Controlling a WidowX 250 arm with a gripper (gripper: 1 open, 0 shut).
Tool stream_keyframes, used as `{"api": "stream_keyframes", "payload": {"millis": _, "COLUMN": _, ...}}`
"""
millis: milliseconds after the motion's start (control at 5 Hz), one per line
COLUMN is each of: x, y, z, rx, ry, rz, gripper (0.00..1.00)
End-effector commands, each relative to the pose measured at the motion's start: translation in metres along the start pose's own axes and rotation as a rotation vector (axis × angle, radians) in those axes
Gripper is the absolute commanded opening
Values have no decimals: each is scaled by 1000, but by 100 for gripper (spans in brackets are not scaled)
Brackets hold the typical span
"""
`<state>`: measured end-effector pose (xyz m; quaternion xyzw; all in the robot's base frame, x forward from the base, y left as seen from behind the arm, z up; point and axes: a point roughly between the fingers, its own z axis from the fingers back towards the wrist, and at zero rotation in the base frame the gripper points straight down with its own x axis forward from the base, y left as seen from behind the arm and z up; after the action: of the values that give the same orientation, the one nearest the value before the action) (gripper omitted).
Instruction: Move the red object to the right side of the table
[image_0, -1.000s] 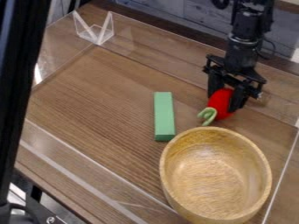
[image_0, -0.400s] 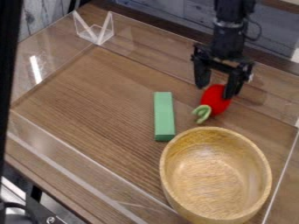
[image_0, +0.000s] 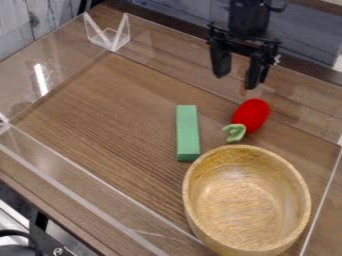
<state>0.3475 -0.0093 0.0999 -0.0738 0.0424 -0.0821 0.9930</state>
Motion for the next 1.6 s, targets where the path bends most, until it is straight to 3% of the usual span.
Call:
{"api": "stream_keyframes", "payload": {"millis": 0, "x": -2, "y": 7, "z": 36, "rx": 14, "ry": -92, "rz": -24, "gripper": 100}}
{"api": "stream_keyframes", "payload": {"millis": 400, "x": -13, "y": 21, "z": 57, "rx": 19, "ry": -139, "rz": -50, "gripper": 100}}
{"api": "stream_keyframes", "payload": {"millis": 1000, "x": -9, "y": 13, "z": 52, "rx": 25, "ry": -138, "rz": -126, "gripper": 100}}
{"api": "stream_keyframes", "payload": {"millis": 1400, "x": -1, "y": 9, "z": 51, "rx": 31, "ry": -157, "rz": -14, "gripper": 100}}
